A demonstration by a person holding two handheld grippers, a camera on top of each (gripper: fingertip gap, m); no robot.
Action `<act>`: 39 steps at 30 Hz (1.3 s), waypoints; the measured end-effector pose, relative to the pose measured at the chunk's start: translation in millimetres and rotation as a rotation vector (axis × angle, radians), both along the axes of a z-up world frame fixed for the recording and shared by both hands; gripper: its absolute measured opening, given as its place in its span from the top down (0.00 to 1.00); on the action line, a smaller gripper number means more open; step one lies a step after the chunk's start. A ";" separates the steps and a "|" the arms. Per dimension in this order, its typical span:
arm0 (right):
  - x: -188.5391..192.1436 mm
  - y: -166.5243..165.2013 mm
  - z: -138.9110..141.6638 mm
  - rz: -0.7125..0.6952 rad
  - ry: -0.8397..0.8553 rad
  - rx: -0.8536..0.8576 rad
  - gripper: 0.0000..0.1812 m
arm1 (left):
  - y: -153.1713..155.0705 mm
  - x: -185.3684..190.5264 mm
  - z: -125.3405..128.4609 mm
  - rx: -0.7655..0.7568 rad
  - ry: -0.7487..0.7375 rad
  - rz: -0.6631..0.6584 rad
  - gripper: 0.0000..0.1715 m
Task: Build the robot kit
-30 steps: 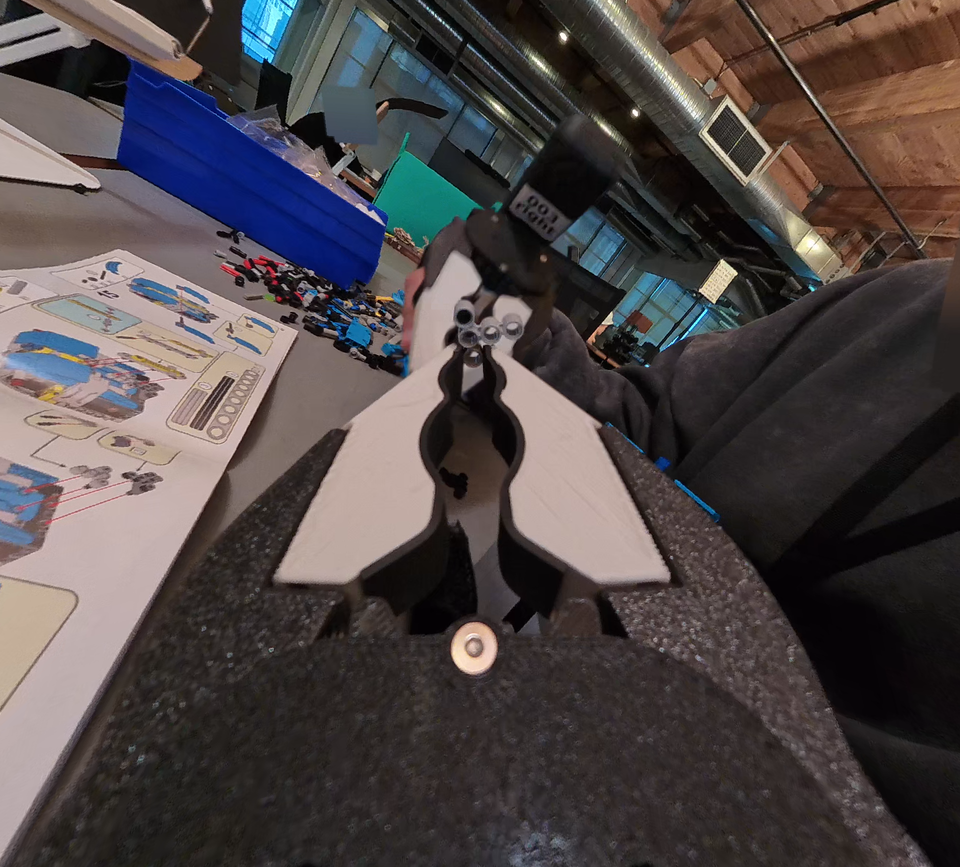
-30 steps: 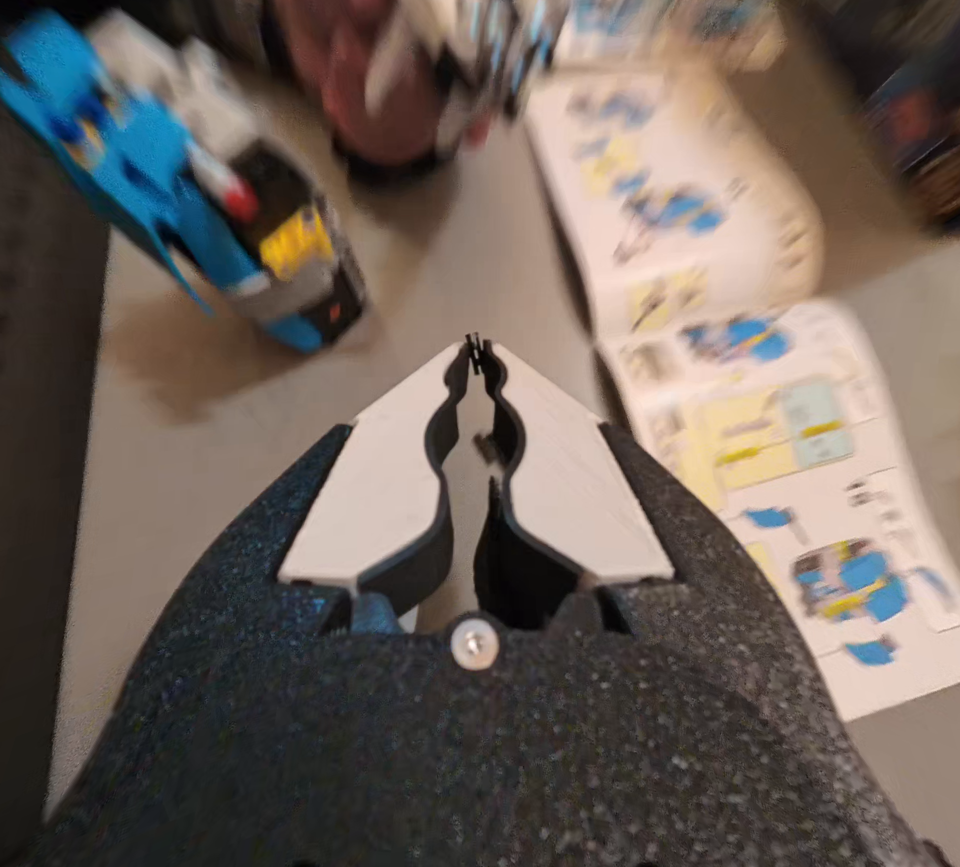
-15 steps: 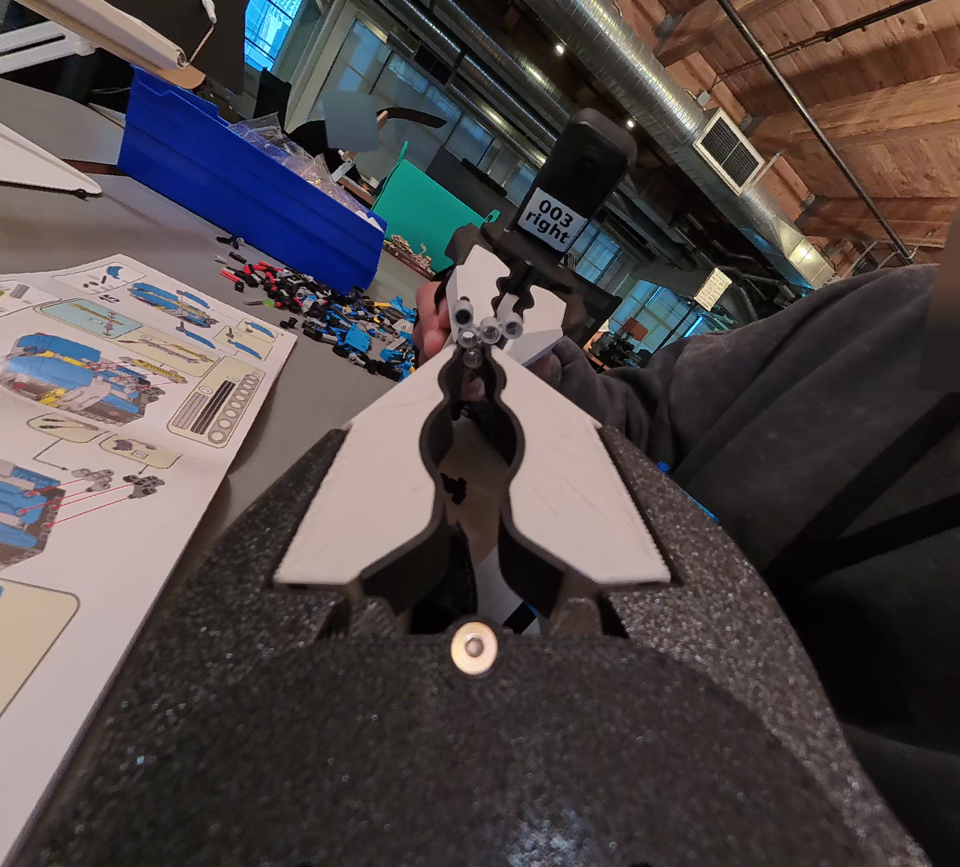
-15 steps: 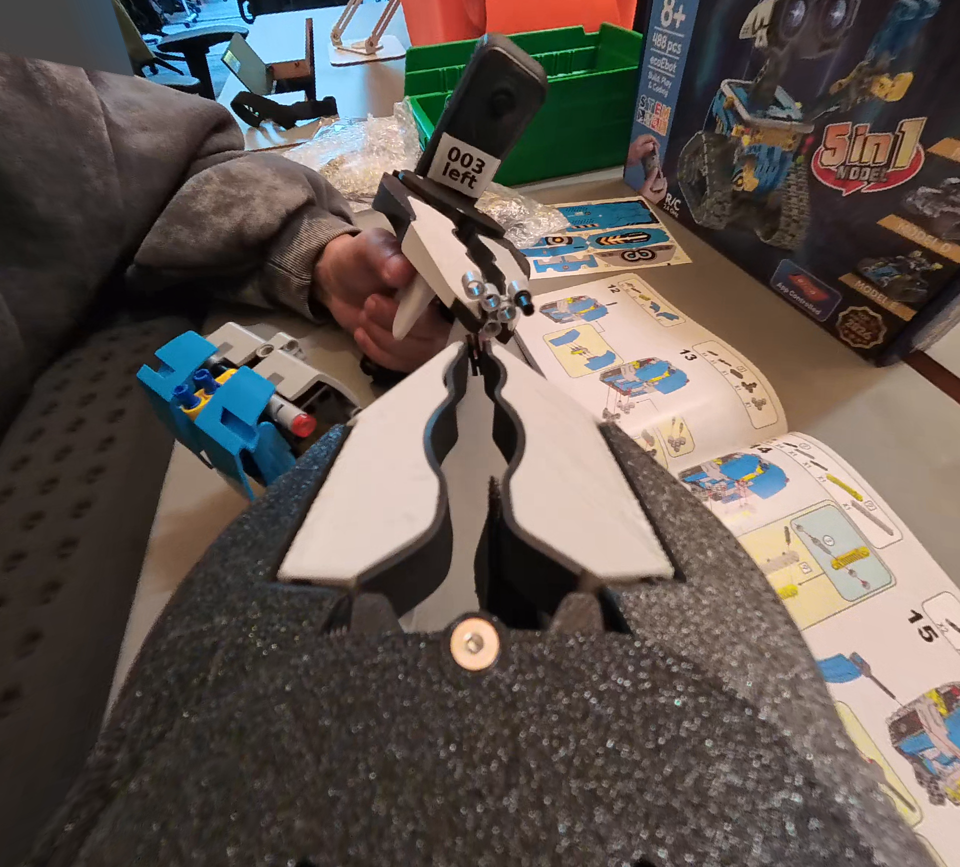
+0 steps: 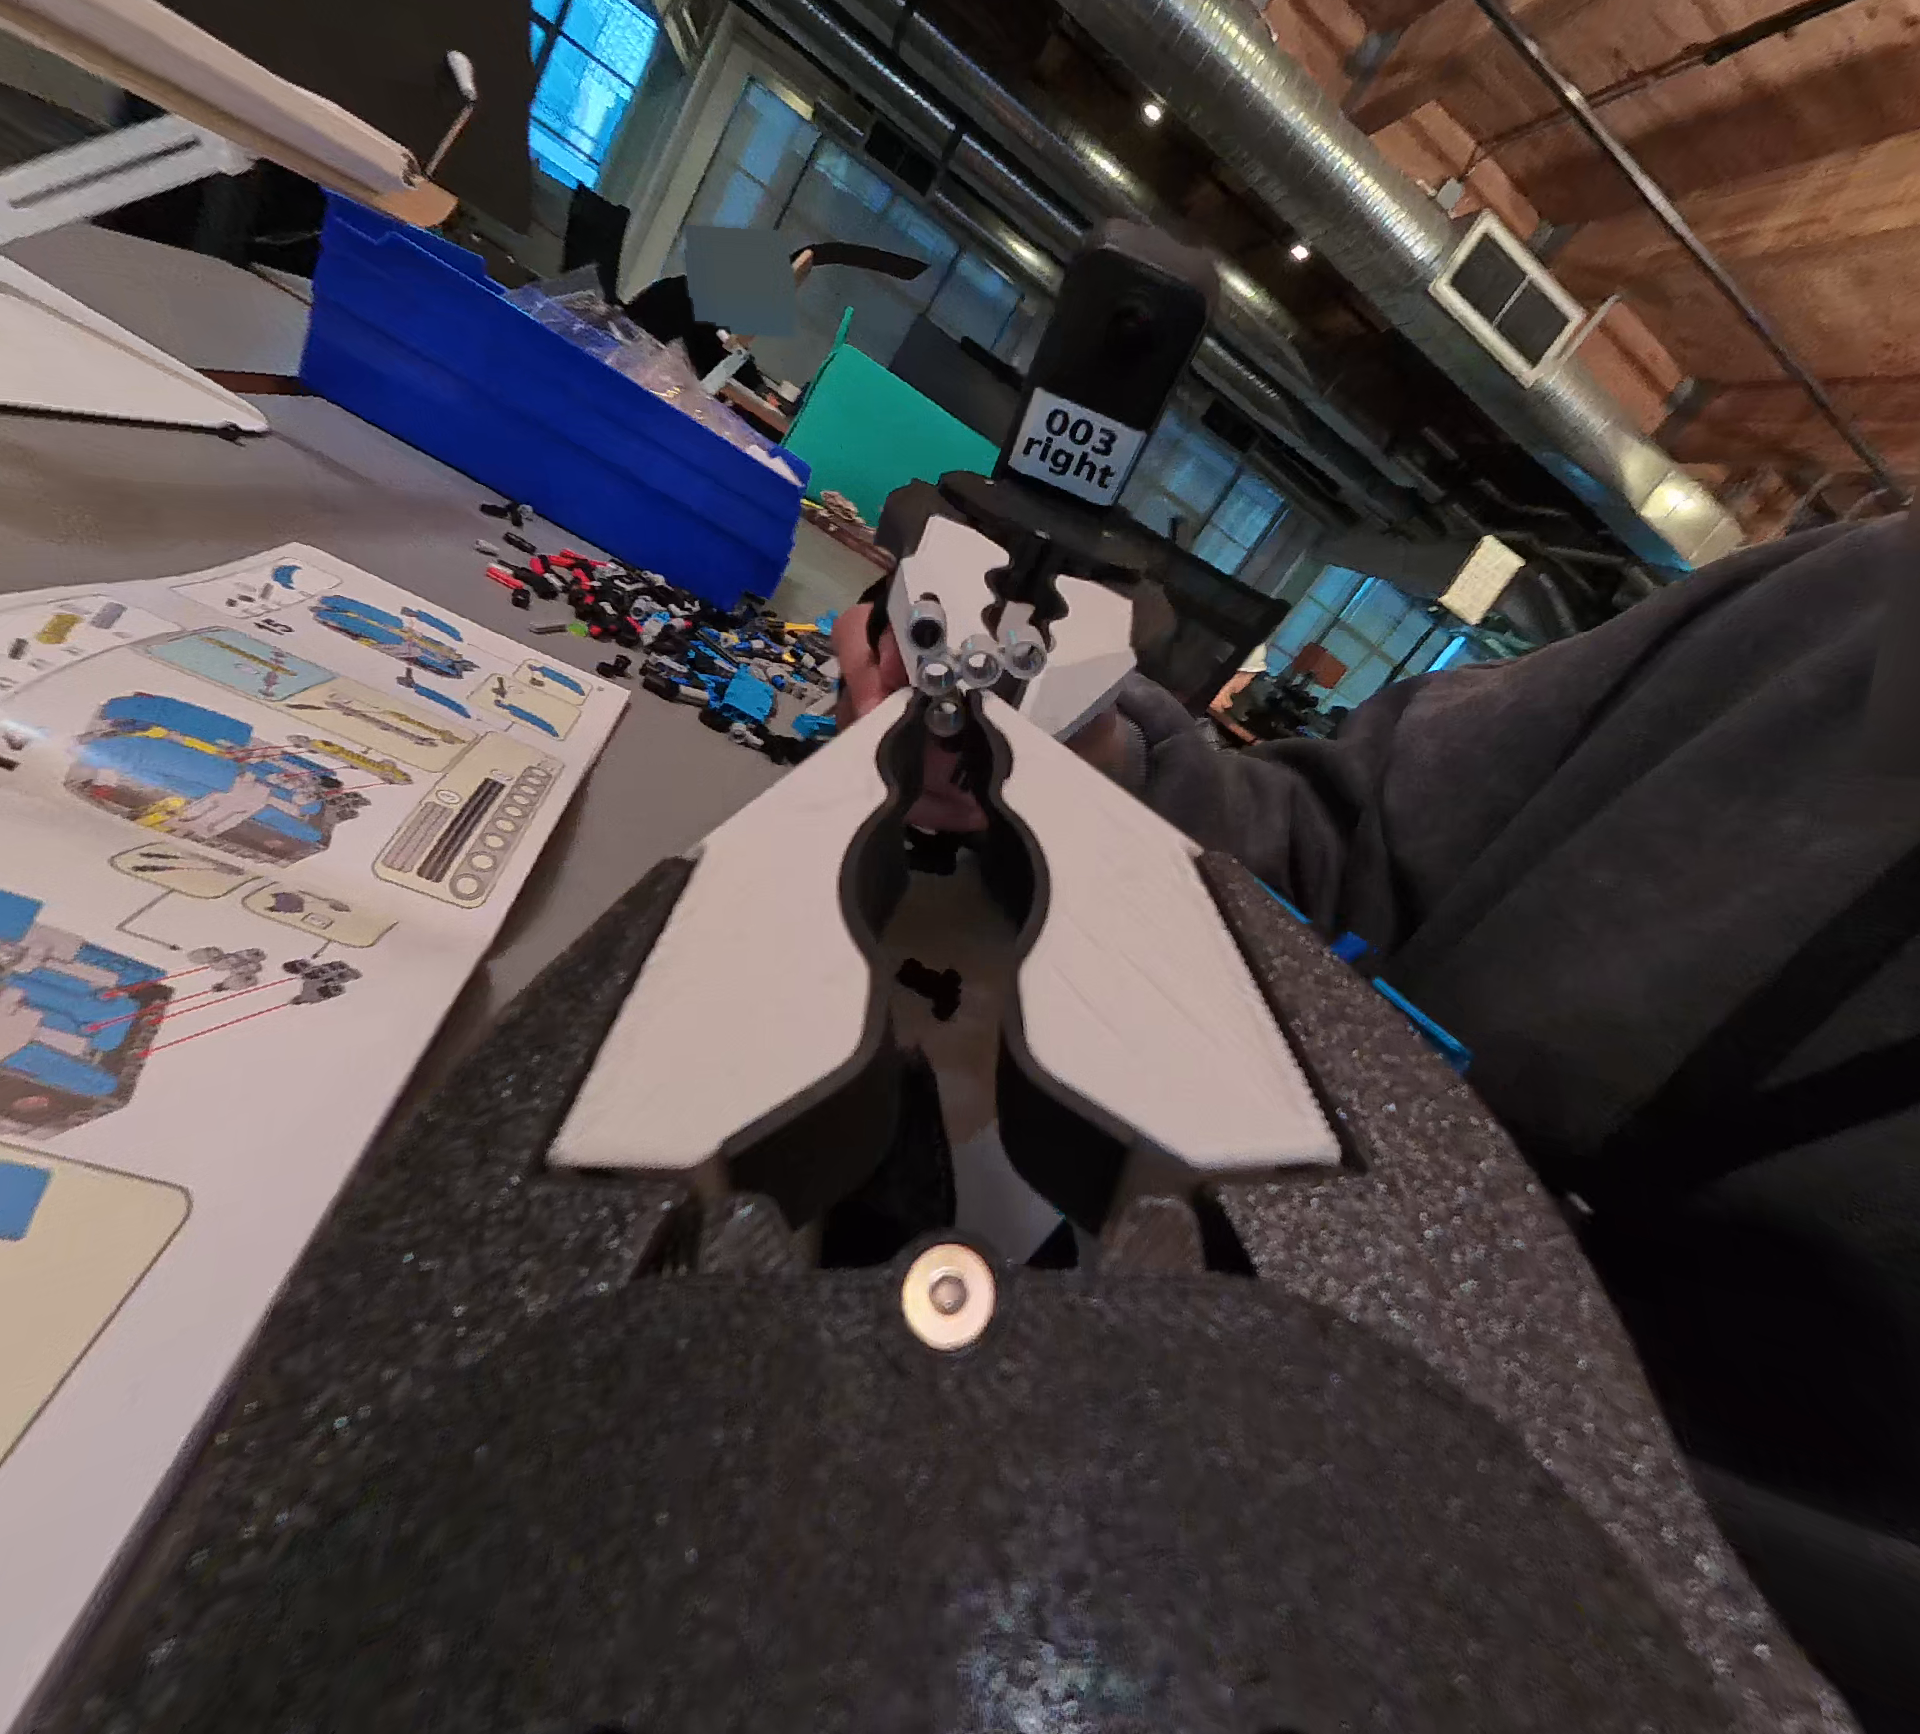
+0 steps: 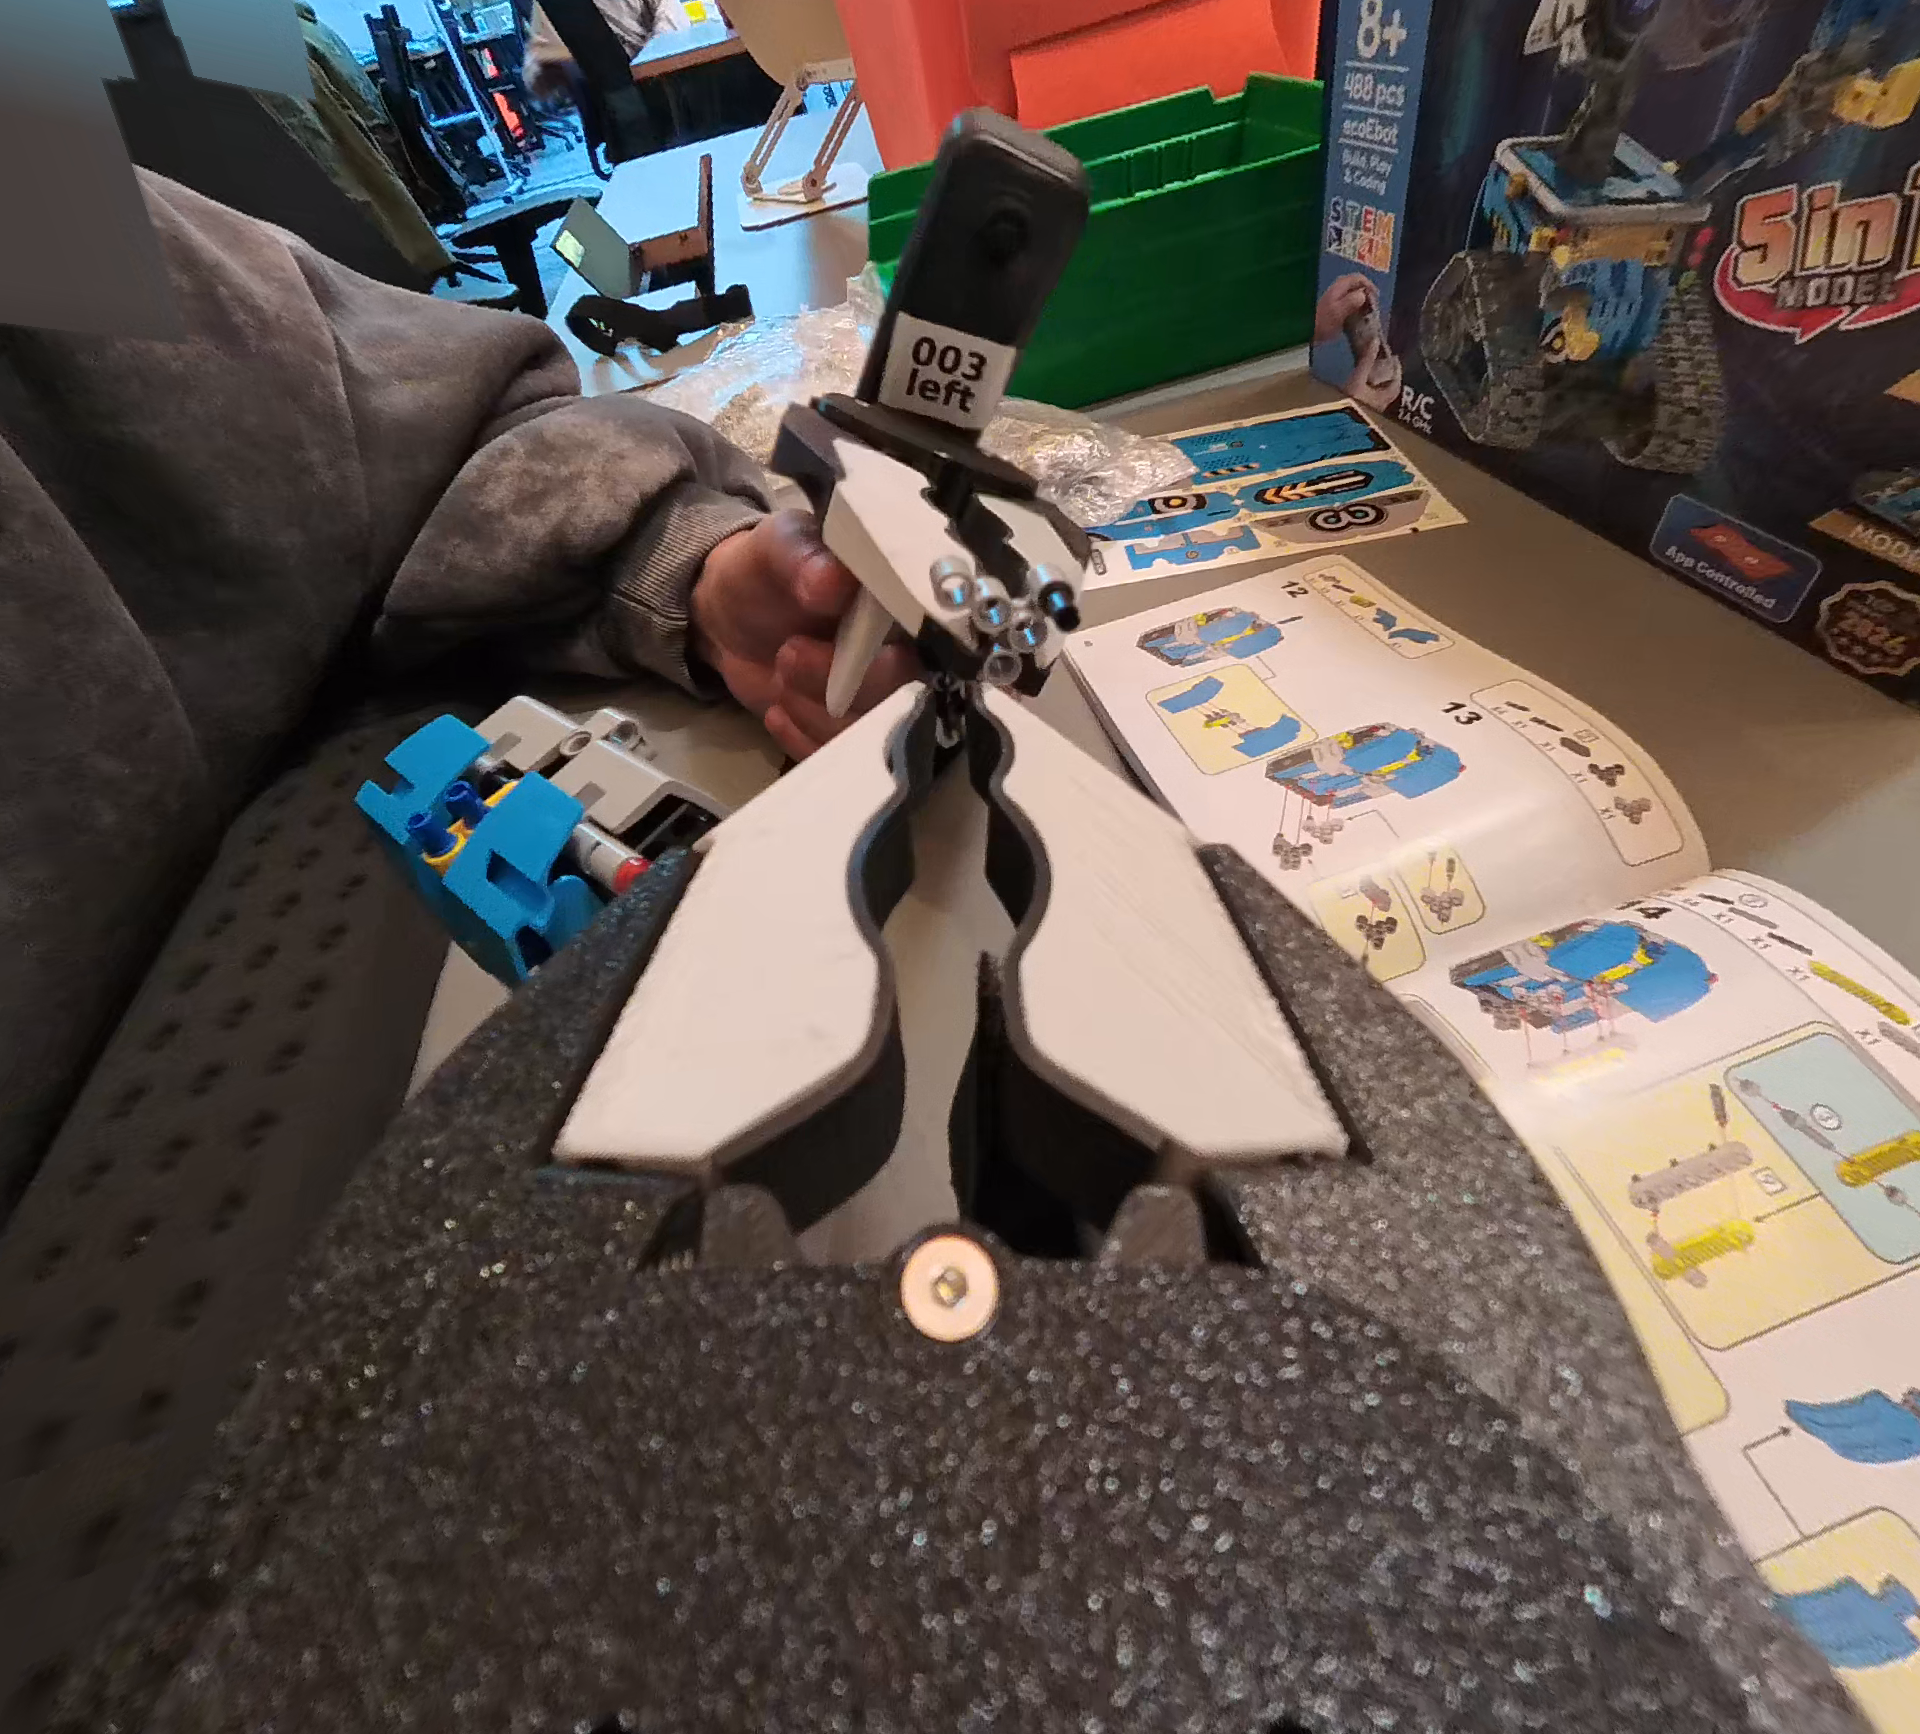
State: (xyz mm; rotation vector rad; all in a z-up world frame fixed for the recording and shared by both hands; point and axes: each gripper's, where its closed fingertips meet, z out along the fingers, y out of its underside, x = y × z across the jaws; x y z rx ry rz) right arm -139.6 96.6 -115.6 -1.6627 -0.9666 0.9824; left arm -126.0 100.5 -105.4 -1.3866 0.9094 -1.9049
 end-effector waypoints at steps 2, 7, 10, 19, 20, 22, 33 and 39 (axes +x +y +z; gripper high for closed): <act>0.1 0.5 -0.6 0.001 0.015 -0.022 0.97 | 0.0 0.5 -0.5 0.050 0.014 0.037 0.96; 0.6 0.3 -2.8 0.016 0.055 -0.100 0.97 | -0.6 2.6 -3.1 0.169 0.057 0.103 0.96; 1.8 0.3 -4.8 0.020 0.071 -0.141 0.97 | -0.8 4.2 -5.3 0.291 0.102 0.172 0.96; 13.2 9.7 -1.4 0.032 0.250 -0.385 0.98 | 9.5 0.6 -2.2 0.456 0.136 0.328 0.96; 18.2 13.7 2.9 0.030 0.332 -0.442 0.98 | 11.7 -1.9 0.3 0.427 0.118 0.326 0.96; 27.3 21.4 8.2 0.023 0.470 -0.524 0.98 | 7.9 -2.3 1.1 0.432 0.105 0.298 0.96; 1.8 10.8 13.7 0.109 0.577 -0.638 0.98 | -15.8 9.5 -8.3 0.625 0.153 0.282 0.96; 6.7 10.5 13.6 0.099 0.538 -0.606 0.98 | -12.2 7.5 -7.9 0.646 0.157 0.311 0.96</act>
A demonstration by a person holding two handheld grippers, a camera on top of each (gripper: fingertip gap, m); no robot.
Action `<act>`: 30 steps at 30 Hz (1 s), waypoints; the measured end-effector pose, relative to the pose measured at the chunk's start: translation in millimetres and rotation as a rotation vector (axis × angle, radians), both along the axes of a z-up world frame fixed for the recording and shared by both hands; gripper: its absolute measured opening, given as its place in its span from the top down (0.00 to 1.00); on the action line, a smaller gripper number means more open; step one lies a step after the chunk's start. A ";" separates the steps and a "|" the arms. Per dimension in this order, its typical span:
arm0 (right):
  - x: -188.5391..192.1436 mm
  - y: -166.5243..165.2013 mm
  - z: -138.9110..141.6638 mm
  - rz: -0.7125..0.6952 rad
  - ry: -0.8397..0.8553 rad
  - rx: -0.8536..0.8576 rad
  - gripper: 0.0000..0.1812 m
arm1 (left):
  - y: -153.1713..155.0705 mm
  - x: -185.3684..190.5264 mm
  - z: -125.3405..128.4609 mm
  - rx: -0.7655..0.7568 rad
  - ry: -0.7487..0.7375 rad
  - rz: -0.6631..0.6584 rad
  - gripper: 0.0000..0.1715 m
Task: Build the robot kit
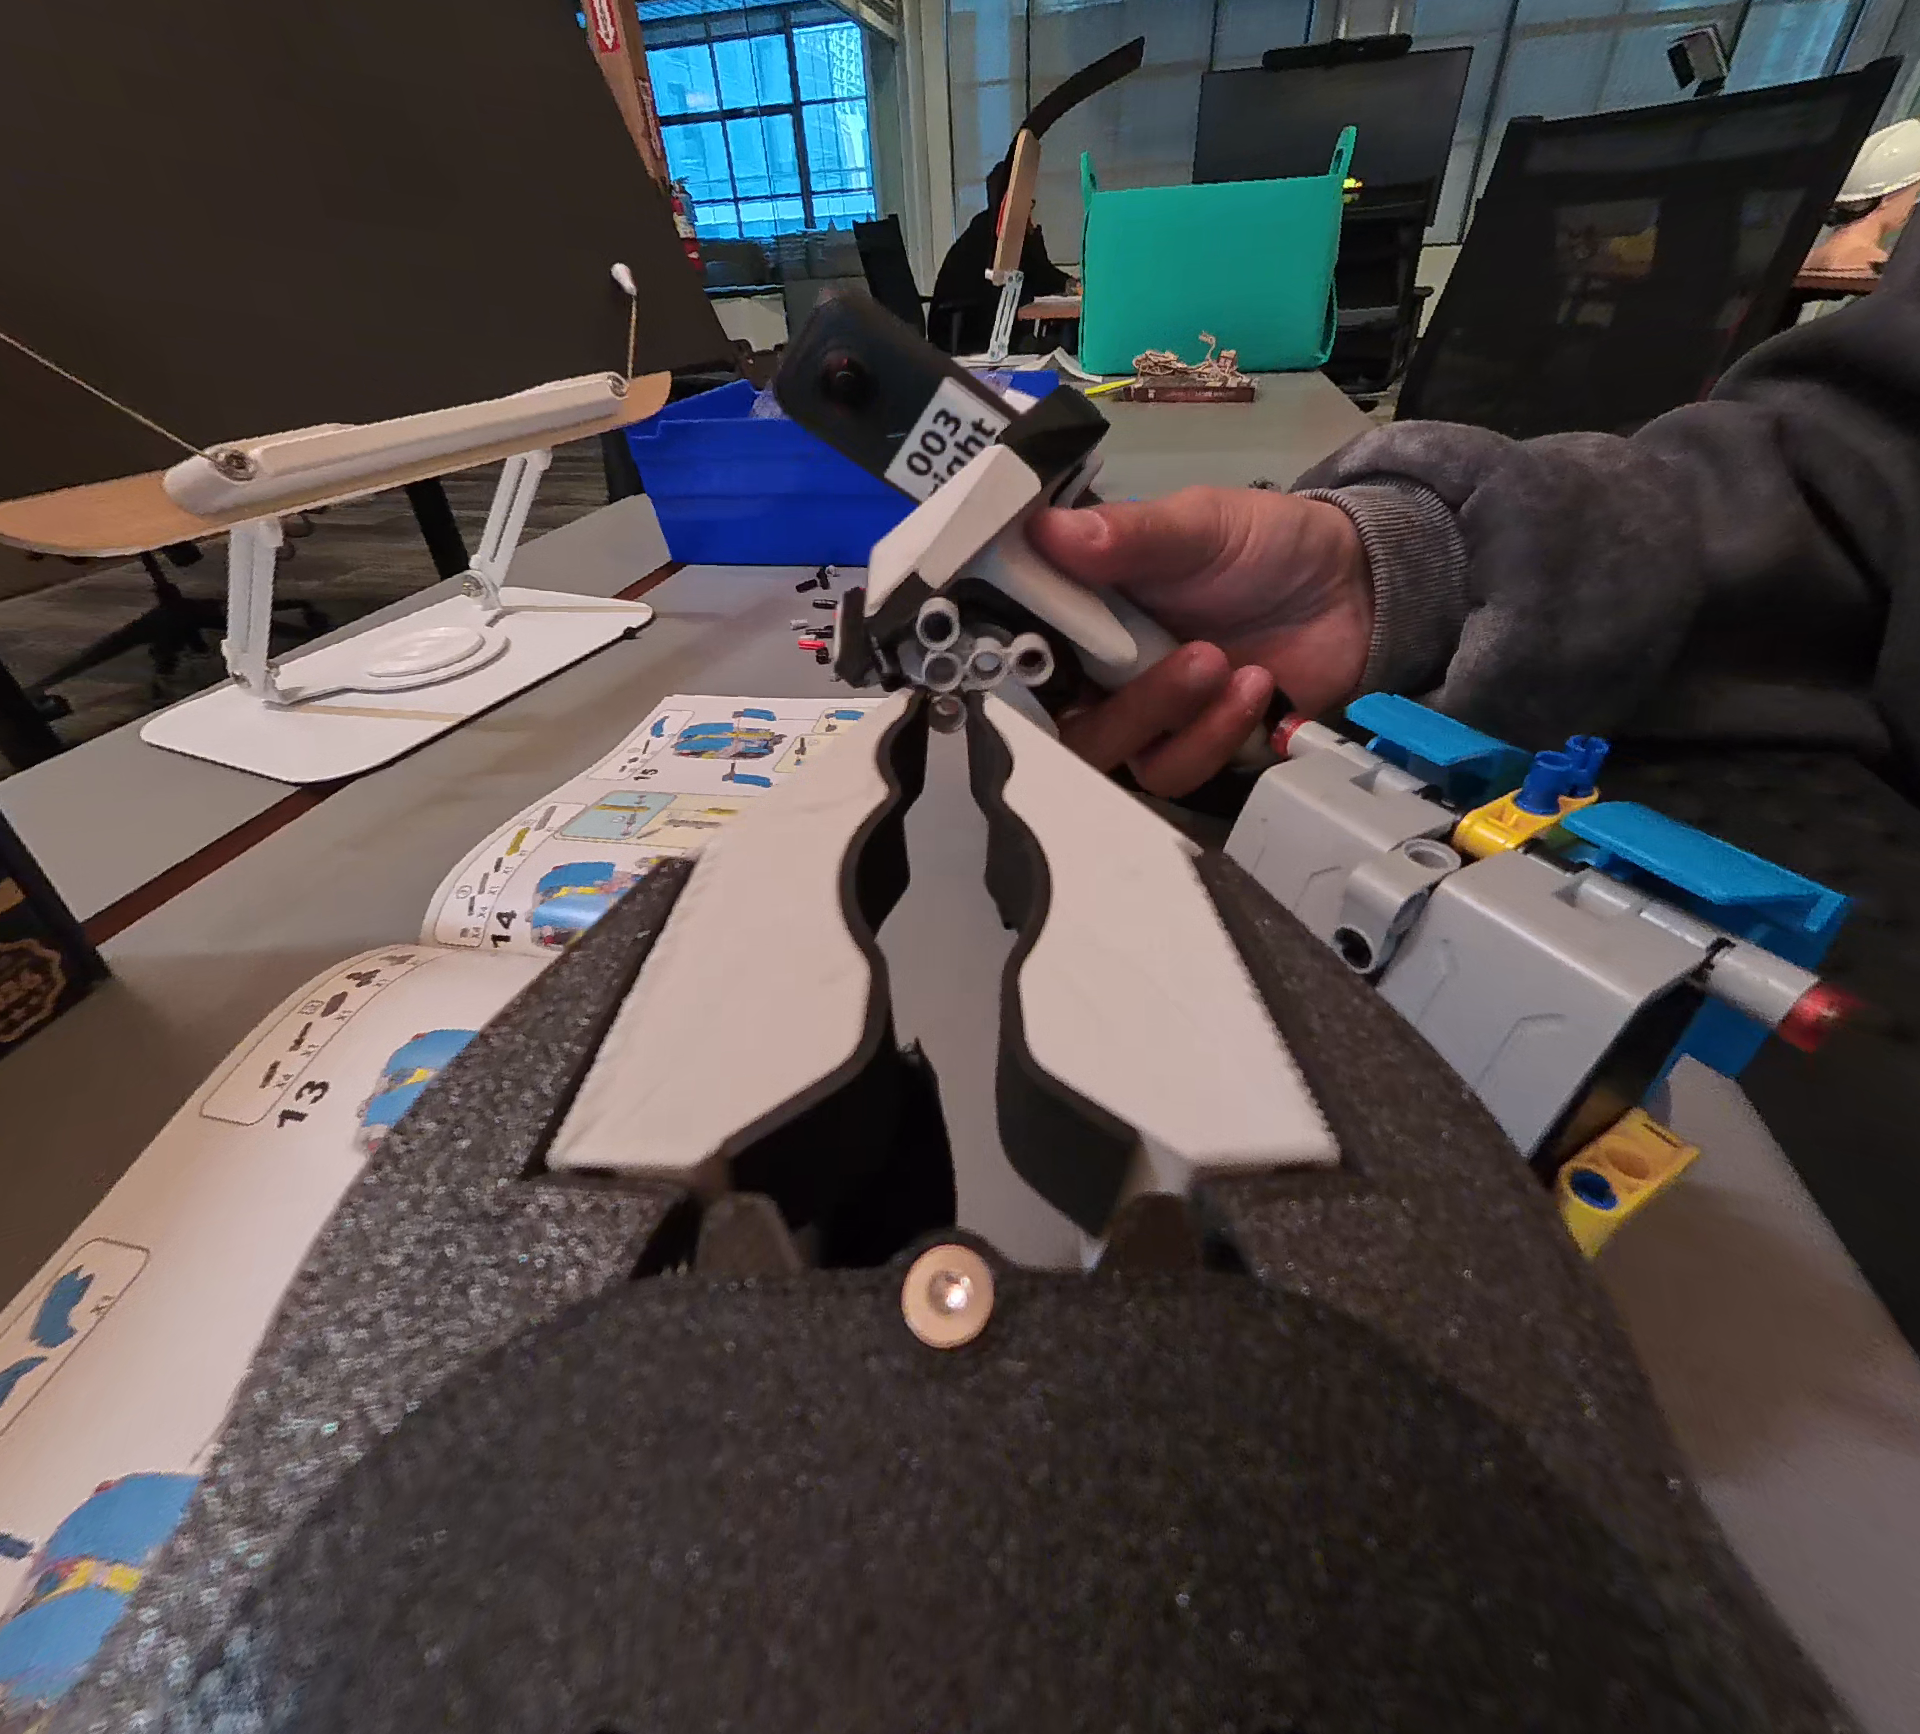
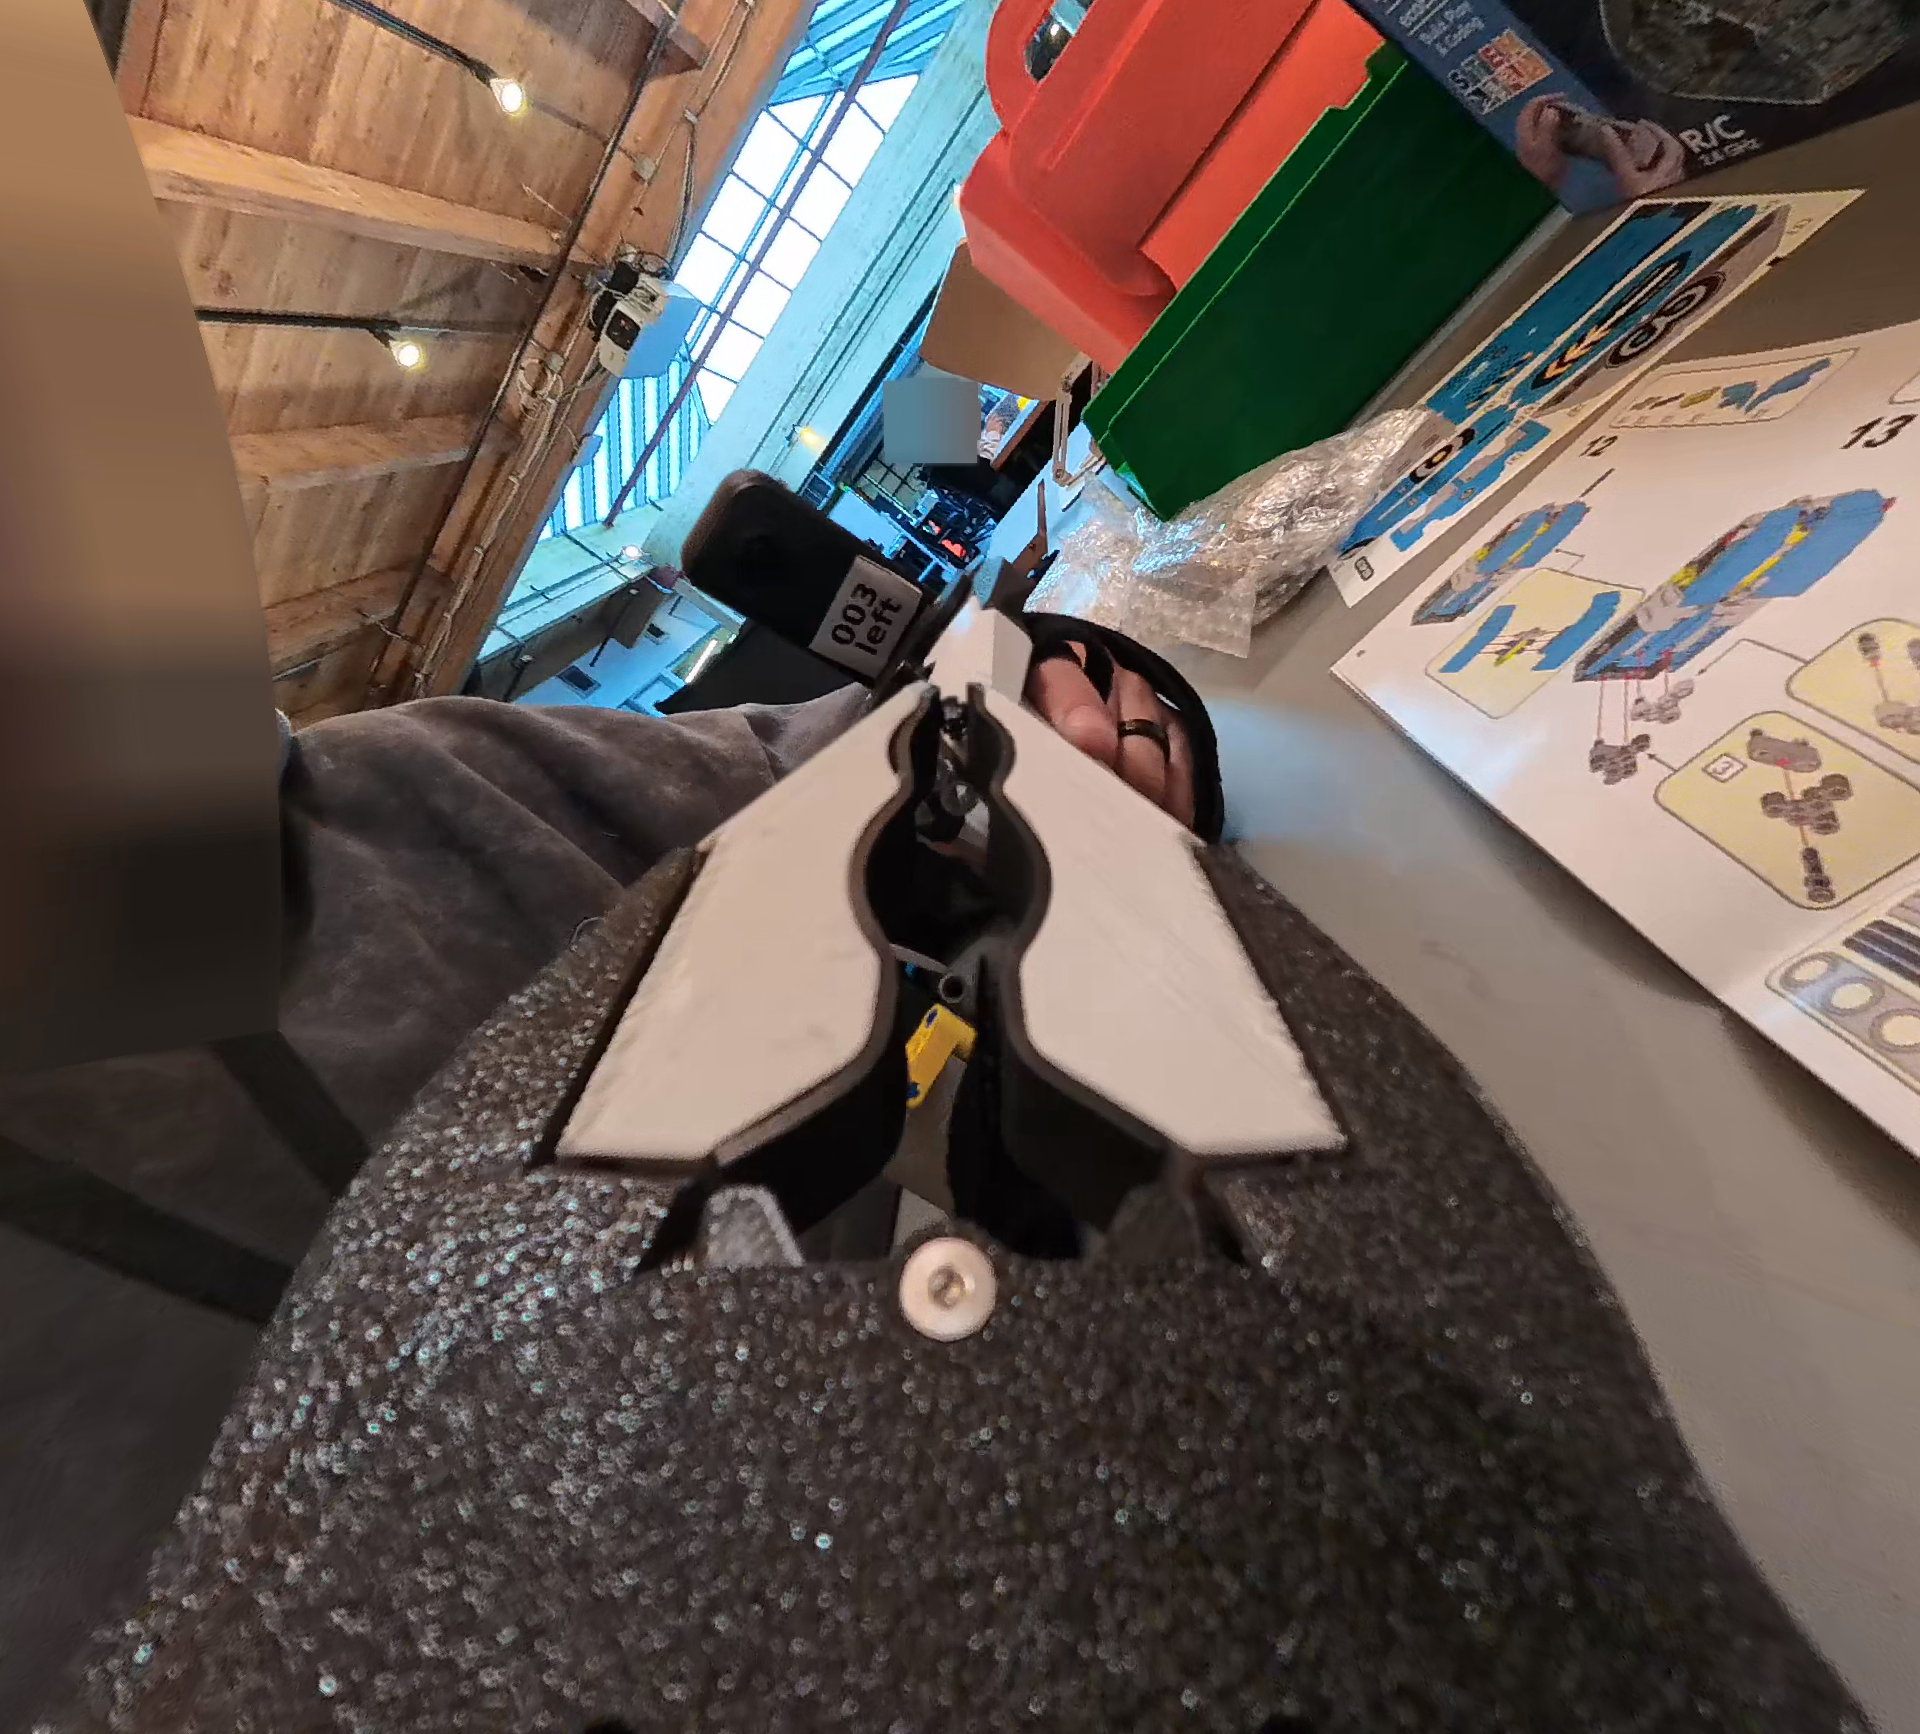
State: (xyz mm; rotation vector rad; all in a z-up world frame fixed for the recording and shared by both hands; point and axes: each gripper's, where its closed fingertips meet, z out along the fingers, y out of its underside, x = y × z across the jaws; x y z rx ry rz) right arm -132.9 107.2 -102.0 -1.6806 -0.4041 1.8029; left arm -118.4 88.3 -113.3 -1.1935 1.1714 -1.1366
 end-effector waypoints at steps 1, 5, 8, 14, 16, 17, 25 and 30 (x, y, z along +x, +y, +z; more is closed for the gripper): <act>0.1 -0.2 0.1 -0.003 -0.007 0.009 0.98 | 0.1 -0.2 0.3 0.008 -0.001 0.003 0.96; 0.5 -1.0 0.0 0.007 -0.006 0.003 0.98 | 2.2 -0.9 1.0 0.001 -0.007 0.012 0.96; 1.1 -0.6 -0.8 0.016 0.008 -0.019 0.98 | 3.0 -1.7 1.5 -0.005 -0.011 0.007 0.96; 26.6 12.2 23.2 -0.128 0.022 0.137 0.98 | 4.2 -8.0 15.7 -0.324 -0.145 -0.136 0.97; 21.5 7.4 23.9 -0.156 -0.091 0.269 0.98 | 8.3 -11.5 21.8 -0.541 -0.232 -0.225 0.96; 15.5 3.7 22.4 -0.162 -0.159 0.341 0.98 | 10.6 -13.0 23.6 -0.624 -0.266 -0.259 0.97; -2.8 -4.1 23.5 -0.252 -0.347 0.630 0.98 | 12.4 -19.3 33.0 -0.934 -0.413 -0.443 0.96; -8.5 -7.9 26.6 -0.247 -0.340 0.671 0.98 | 11.8 -20.5 35.8 -0.996 -0.449 -0.491 0.97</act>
